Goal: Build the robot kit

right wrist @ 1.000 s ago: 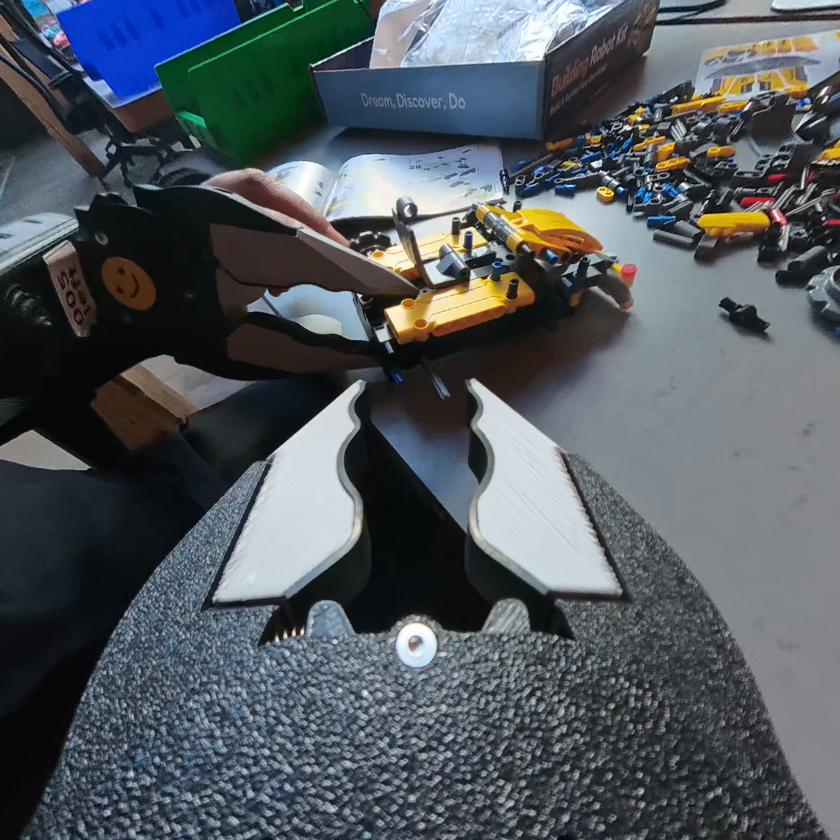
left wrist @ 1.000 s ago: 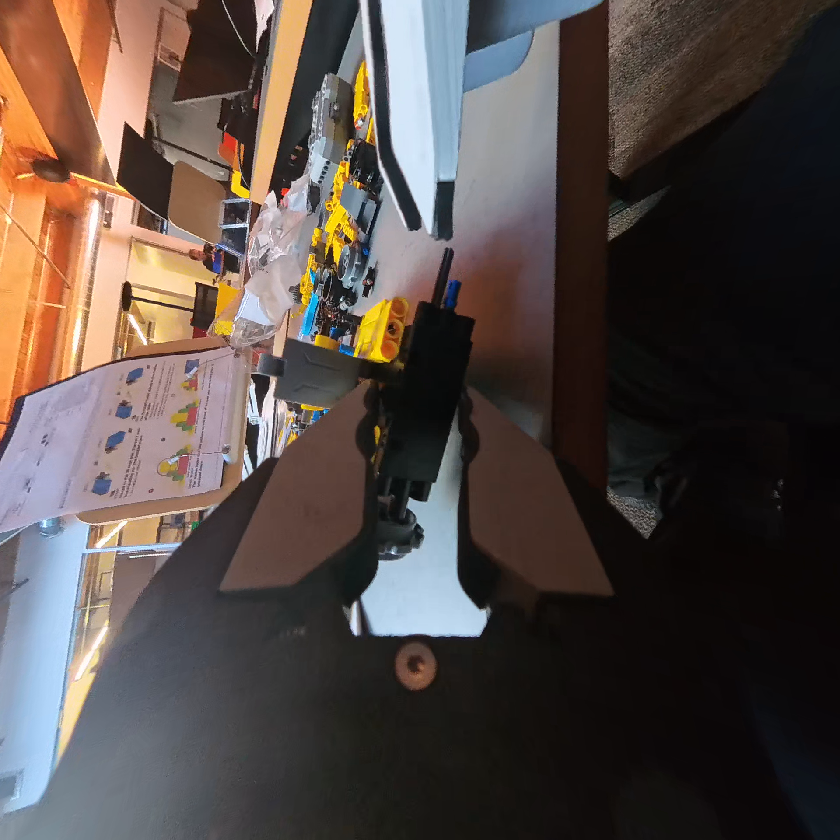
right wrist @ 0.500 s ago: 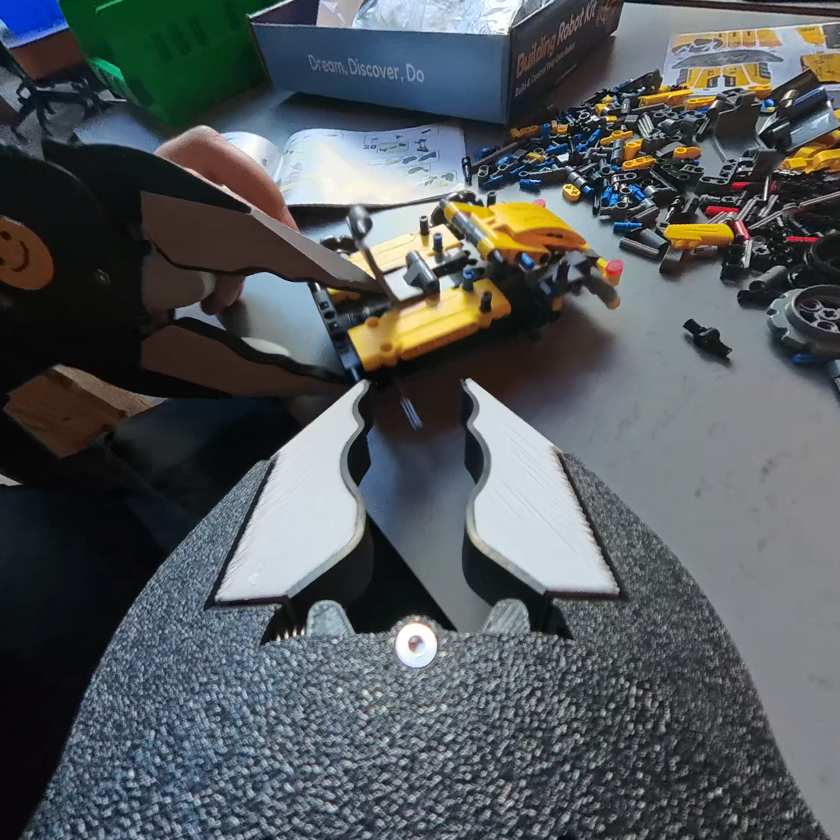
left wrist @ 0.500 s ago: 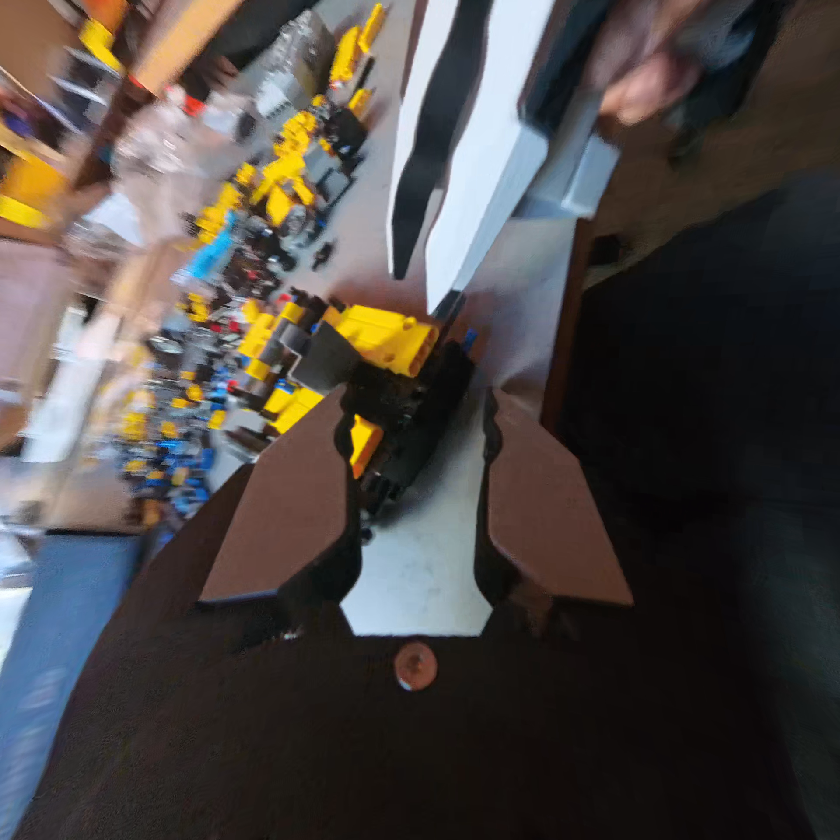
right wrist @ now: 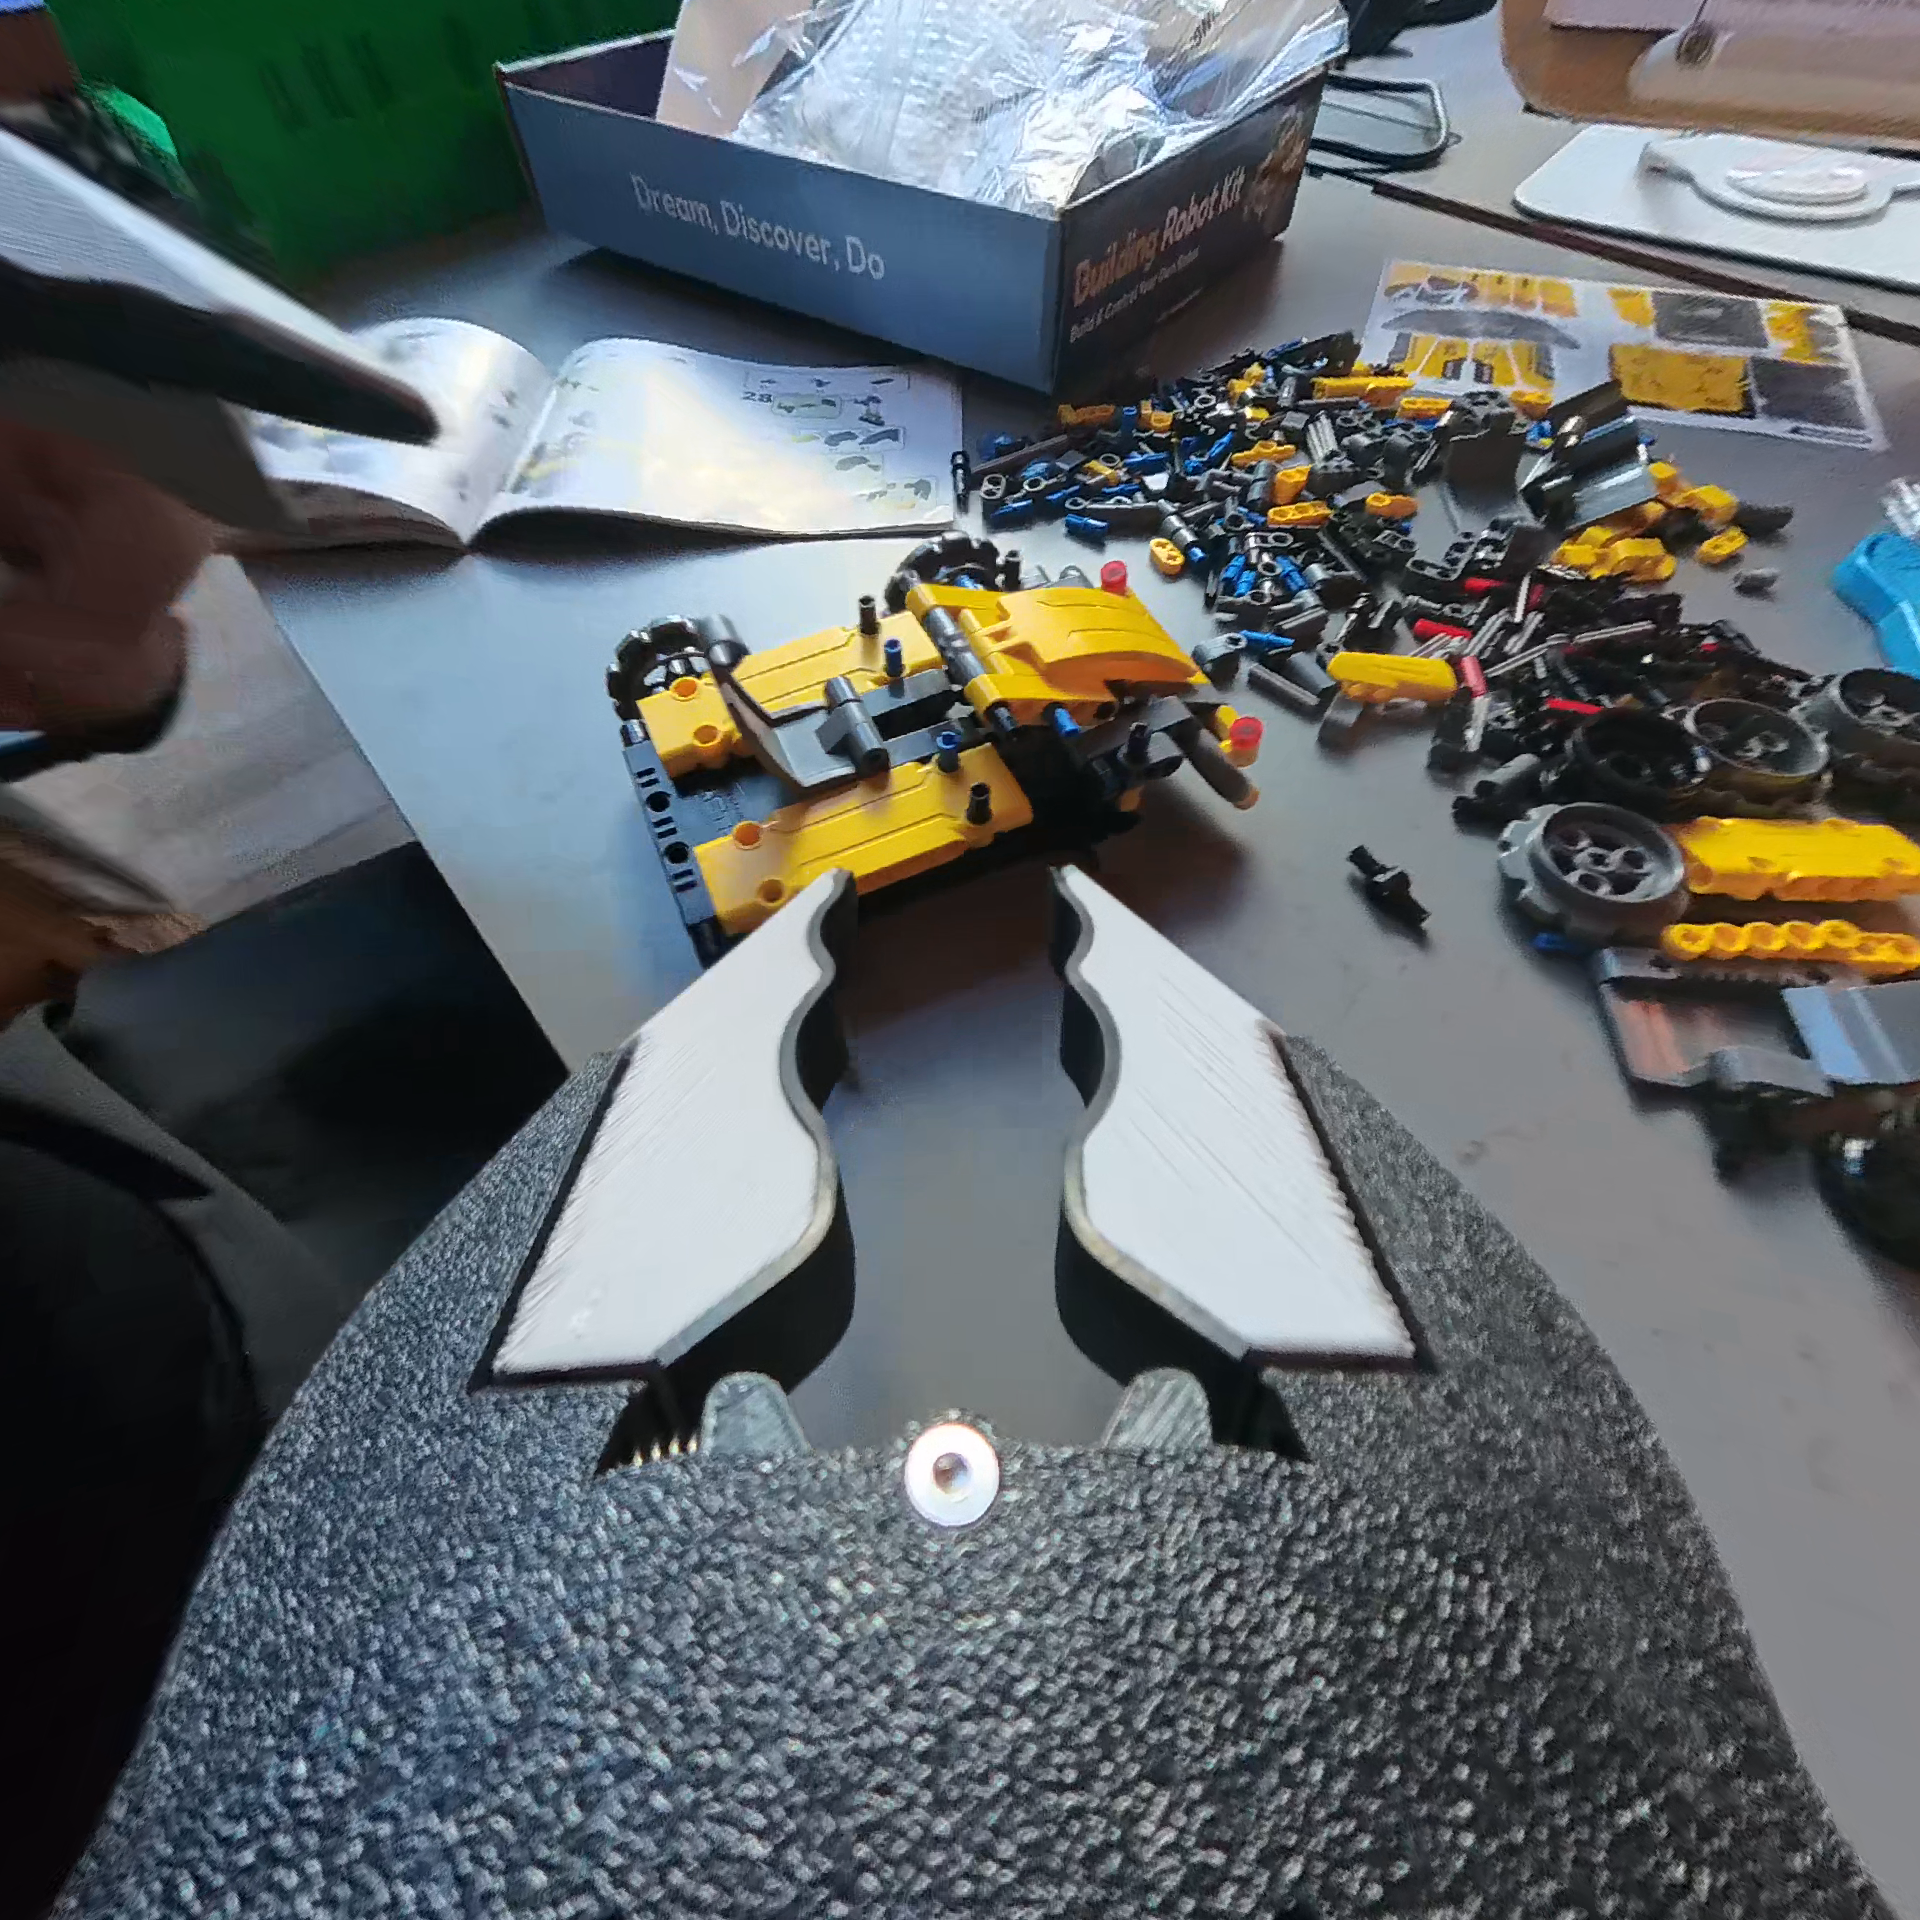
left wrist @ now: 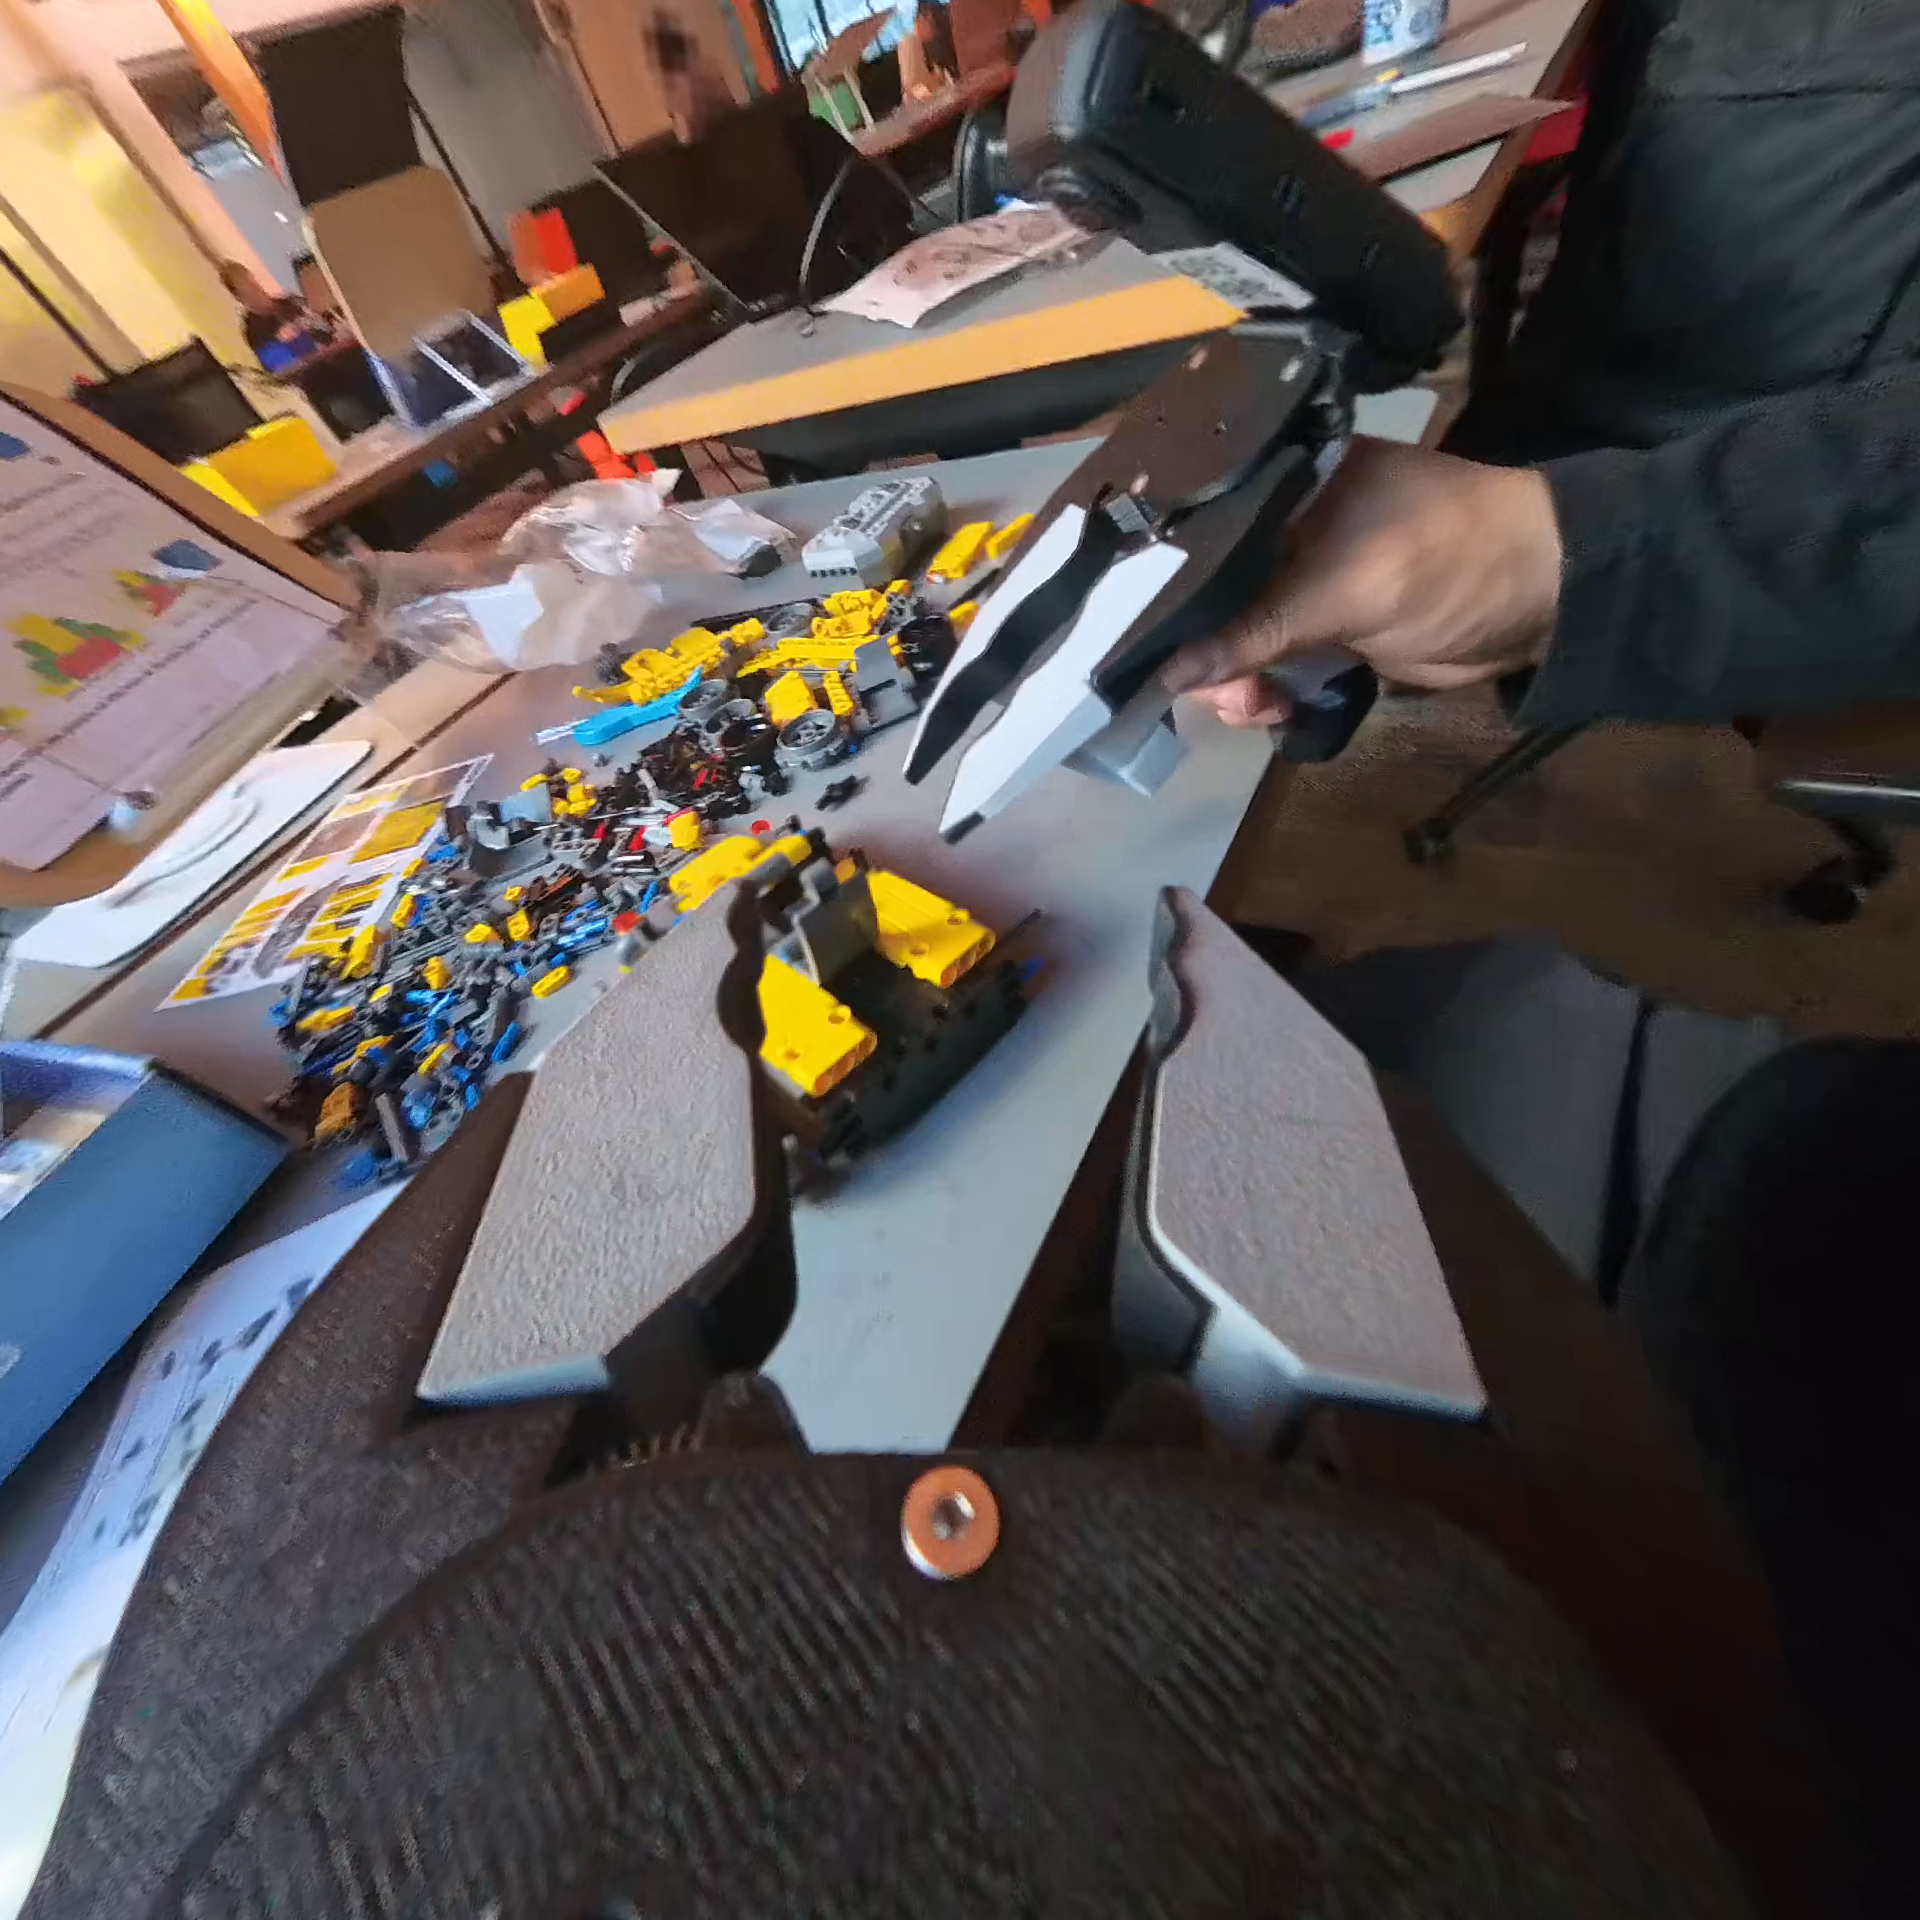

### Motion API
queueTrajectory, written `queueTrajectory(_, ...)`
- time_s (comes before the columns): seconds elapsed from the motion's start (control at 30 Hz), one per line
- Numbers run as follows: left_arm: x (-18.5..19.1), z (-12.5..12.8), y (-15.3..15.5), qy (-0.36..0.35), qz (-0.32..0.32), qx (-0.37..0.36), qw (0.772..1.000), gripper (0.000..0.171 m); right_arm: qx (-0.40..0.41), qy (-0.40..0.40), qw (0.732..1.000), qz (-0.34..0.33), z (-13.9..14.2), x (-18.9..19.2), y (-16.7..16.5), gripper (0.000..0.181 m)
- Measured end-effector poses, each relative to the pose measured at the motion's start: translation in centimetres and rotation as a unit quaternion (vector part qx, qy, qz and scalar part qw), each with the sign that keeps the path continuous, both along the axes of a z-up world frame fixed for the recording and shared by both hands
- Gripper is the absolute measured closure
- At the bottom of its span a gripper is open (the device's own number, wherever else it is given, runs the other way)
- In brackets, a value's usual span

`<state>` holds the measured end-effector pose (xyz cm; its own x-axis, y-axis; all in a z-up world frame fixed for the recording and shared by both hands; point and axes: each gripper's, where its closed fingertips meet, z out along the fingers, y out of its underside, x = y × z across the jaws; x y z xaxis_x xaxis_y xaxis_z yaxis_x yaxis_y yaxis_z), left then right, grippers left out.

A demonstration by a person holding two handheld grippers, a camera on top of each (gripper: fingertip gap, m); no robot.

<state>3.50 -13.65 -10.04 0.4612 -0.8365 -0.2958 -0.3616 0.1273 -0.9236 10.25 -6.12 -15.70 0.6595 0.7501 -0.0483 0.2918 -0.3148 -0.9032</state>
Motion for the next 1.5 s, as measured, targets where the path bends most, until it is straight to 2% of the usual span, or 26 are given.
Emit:
queueTrajectory(0.07,-1.1,-0.6,-1.0,-0.022,0.003,0.003,1.000,0.104,-0.019,0.003,1.000,0.004,-0.2,0.2,0.4,0.144)
queueTrajectory(0.13,-1.1,-1.9,-3.0,-0.045,-0.025,-0.019,0.999,0.111,-0.044,0.018,0.999,0.013,-0.4,0.2,0.4,0.147)
queueTrajectory(0.23,-0.1,-3.8,-4.9,-0.025,-0.070,-0.008,0.997,0.113,-0.076,0.033,0.996,0.017,-0.7,0.2,0.6,0.152)
queueTrajectory(0.3,0.2,-4.2,-5.0,-0.007,-0.081,0.002,0.997,0.113,-0.092,0.036,0.995,0.020,-1.0,0.1,0.6,0.152)
queueTrajectory(0.37,0.2,-3.8,-5.3,-0.023,-0.092,-0.015,0.995,0.114,-0.106,0.038,0.993,0.028,-1.3,-0.1,0.5,0.153)
queueTrajectory(0.53,-0.1,-3.8,-5.3,-0.020,-0.100,-0.017,0.995,0.115,-0.141,0.051,0.987,0.064,-1.8,-1.1,-0.2,0.173)
queueTrajectory(0.73,-0.5,-4.4,-5.0,-0.013,-0.103,-0.035,0.994,0.118,-0.162,0.062,0.982,0.079,-1.9,-1.4,-0.5,0.181)
queueTrajectory(0.87,-0.2,-5.2,-5.5,0.003,-0.112,-0.040,0.993,0.129,-0.152,0.098,0.980,0.086,-0.9,-1.8,-0.5,0.181)
queueTrajectory(1.07,0.8,-7.7,-5.8,0.020,-0.120,-0.102,0.987,0.114,-0.100,0.118,0.984,0.086,0.4,-1.7,-0.9,0.181)
queueTrajectory(1.2,1.1,-8.0,-5.7,0.011,-0.108,-0.111,0.988,0.115,-0.093,0.157,0.979,0.093,0.8,-1.7,-1.7,0.181)
queueTrajectory(1.3,1.4,-8.2,-5.6,0.004,-0.103,-0.114,0.988,0.116,-0.076,0.142,0.982,0.099,0.6,-1.8,-2.0,0.181)
queueTrajectory(1.5,1.7,-9.1,-5.1,0.003,-0.071,-0.126,0.990,0.118,-0.124,0.157,0.974,0.102,0.2,-1.7,-1.9,0.169)
